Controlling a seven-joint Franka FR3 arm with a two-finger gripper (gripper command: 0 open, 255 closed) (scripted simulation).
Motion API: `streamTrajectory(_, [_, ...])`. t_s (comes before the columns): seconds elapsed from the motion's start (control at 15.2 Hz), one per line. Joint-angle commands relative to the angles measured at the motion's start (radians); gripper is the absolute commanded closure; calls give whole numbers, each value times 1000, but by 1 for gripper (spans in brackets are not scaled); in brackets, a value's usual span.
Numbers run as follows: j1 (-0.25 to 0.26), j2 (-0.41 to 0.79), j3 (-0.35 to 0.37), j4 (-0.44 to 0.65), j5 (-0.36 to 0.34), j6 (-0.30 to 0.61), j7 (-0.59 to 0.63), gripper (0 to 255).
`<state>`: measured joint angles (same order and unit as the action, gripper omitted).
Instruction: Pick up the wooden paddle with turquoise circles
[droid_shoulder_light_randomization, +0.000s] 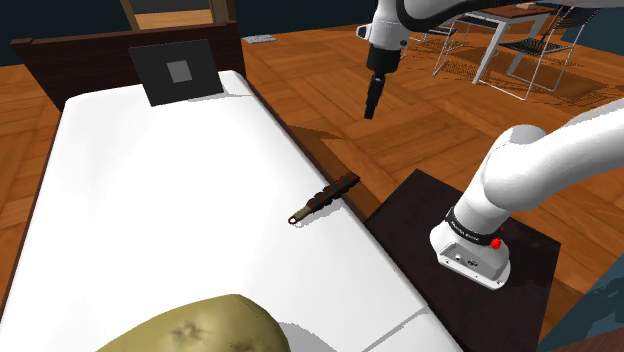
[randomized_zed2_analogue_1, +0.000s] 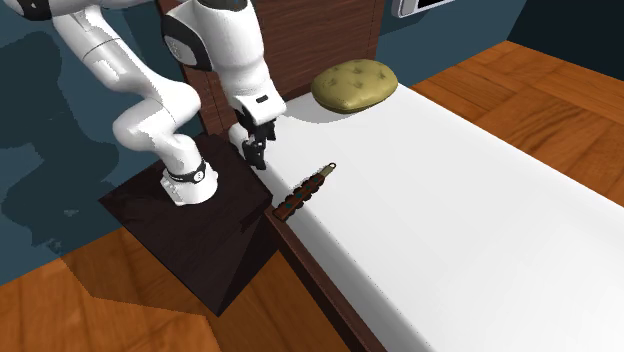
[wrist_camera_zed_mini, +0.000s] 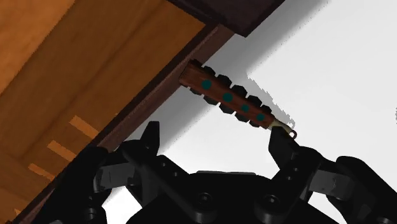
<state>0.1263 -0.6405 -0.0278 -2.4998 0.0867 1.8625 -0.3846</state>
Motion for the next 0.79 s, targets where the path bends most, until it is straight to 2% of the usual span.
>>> streamTrajectory(0.0, [34, 33, -1, -32, -6, 61, -84, 0])
streamTrajectory(0.73, [210, 327, 21, -121, -33, 421, -496, 0])
